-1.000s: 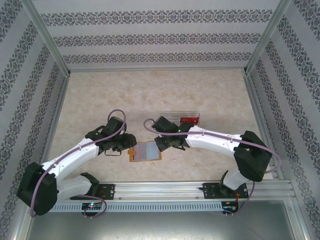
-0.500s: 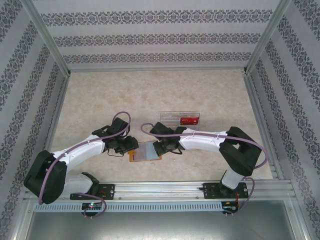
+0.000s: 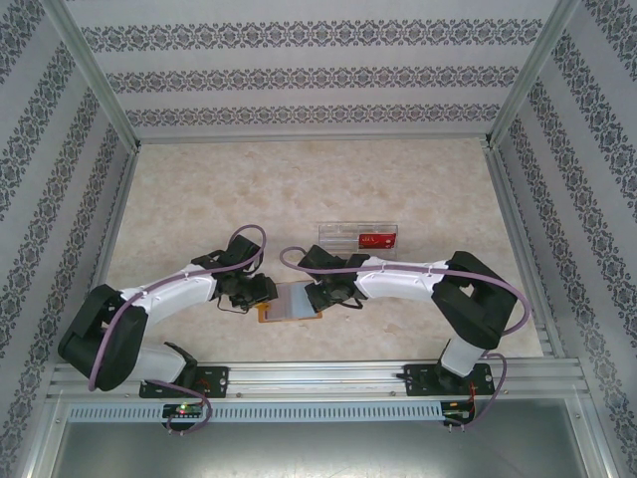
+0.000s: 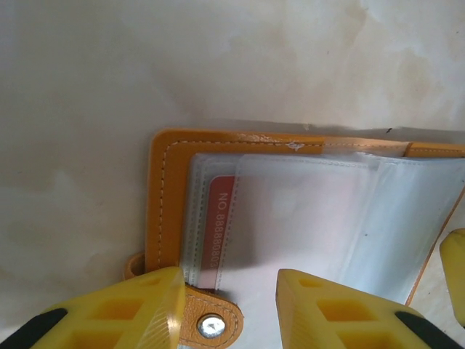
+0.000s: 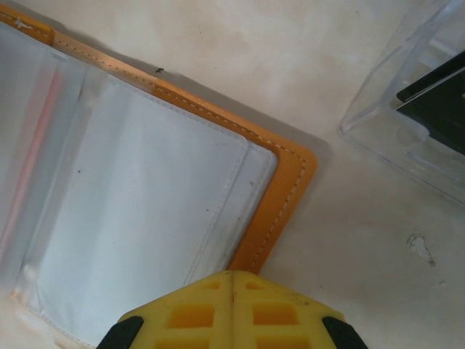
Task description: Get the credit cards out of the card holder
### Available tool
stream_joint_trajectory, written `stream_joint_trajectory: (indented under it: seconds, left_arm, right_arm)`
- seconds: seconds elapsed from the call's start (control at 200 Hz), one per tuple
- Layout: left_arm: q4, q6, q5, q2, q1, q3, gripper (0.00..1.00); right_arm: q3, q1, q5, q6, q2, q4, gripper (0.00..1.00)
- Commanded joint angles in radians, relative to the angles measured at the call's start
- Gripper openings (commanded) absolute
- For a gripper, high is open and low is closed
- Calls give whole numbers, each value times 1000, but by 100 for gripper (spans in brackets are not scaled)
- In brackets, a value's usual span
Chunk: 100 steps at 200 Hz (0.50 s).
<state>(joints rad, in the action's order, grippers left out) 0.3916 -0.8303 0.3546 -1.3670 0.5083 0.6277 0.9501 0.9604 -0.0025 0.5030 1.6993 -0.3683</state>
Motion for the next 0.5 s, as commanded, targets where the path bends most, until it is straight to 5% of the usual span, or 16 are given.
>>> stream_joint_trajectory:
  seconds: [0.0, 0.495]
  left_arm:
    - [-39, 28, 34, -39, -5, 6, 39]
    - [-135, 21, 135, -9, -4, -7, 45]
  right_arm:
    - [-10, 10, -4, 24, 35, -2, 0]
    - [-5, 12, -17, 35, 62, 2, 0]
